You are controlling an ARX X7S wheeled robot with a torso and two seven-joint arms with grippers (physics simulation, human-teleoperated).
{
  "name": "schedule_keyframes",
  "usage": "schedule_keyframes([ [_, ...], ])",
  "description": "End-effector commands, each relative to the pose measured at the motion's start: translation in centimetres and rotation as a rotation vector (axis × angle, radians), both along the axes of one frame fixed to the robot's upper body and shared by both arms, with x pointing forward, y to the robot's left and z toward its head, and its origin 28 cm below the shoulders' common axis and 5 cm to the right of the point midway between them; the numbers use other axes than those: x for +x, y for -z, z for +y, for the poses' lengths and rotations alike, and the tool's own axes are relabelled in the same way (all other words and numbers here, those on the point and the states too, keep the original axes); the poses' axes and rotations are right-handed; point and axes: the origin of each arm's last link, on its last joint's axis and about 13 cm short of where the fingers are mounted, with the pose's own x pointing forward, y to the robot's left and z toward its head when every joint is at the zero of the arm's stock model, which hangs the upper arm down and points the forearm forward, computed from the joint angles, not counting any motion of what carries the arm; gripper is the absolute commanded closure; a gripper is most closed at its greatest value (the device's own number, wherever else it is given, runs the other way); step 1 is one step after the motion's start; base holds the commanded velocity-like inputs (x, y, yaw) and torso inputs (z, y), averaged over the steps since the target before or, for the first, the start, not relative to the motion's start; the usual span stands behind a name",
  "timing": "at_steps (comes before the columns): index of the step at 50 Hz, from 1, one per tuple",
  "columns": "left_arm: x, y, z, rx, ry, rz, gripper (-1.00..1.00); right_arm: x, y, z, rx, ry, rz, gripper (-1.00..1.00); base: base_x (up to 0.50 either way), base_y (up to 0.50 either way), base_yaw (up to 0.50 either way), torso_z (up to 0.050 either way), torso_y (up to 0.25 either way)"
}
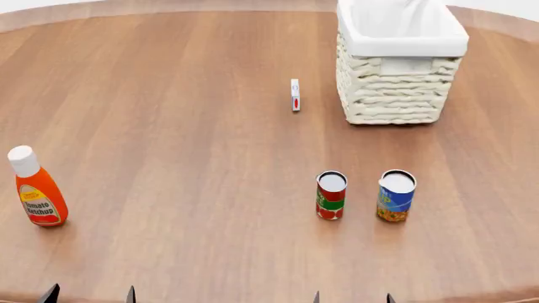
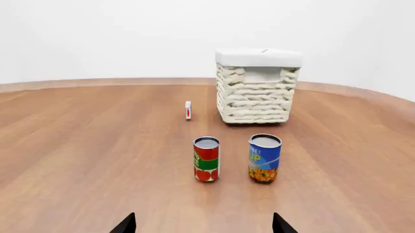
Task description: Pick up the tomato sauce, and put it in the basket.
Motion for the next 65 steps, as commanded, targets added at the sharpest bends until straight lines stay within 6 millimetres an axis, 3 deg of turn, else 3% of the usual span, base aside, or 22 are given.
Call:
schedule_keyframes([
  [1, 0.1, 0.2, 0.0, 0.000, 0.000, 0.000, -1.00, 0.1, 0.1, 0.0, 0.000, 0.000, 0.000, -1.00, 0.00, 0.00, 0.00, 0.000, 0.000],
  [19, -0.1, -1.8, 0.0, -0.018, 0.016, -0.075, -1.00, -0.3, -1.2, 0.2, -0.016, -0.008, -0.041, -1.00, 0.00, 0.00, 0.00, 0.000, 0.000],
  [30, -1.3, -6.6, 0.1, -0.046, 0.027, -0.312, -1.00, -1.5, -6.0, 0.0, -0.091, -0.006, -0.250, -1.00, 0.00, 0.00, 0.00, 0.000, 0.000],
  [38, -2.1, -9.5, 0.5, -0.029, 0.000, -0.432, -1.00, -2.1, -7.9, 0.0, -0.094, 0.008, -0.341, -1.00, 0.00, 0.00, 0.00, 0.000, 0.000],
  [47, -2.8, -11.0, 0.5, -0.054, 0.002, -0.509, -1.00, -3.5, -10.5, -0.1, -0.117, -0.001, -0.463, -1.00, 0.00, 0.00, 0.00, 0.000, 0.000],
  [58, -5.6, -17.0, 1.1, -0.082, 0.015, -0.736, -1.00, -6.2, -15.0, -0.3, -0.121, 0.021, -0.699, -1.00, 0.00, 0.00, 0.00, 0.000, 0.000],
  [65, -5.8, -17.3, 1.0, -0.074, 0.017, -0.756, -1.00, -7.1, -15.8, -0.3, -0.149, 0.031, -0.751, -1.00, 0.00, 0.00, 0.00, 0.000, 0.000],
])
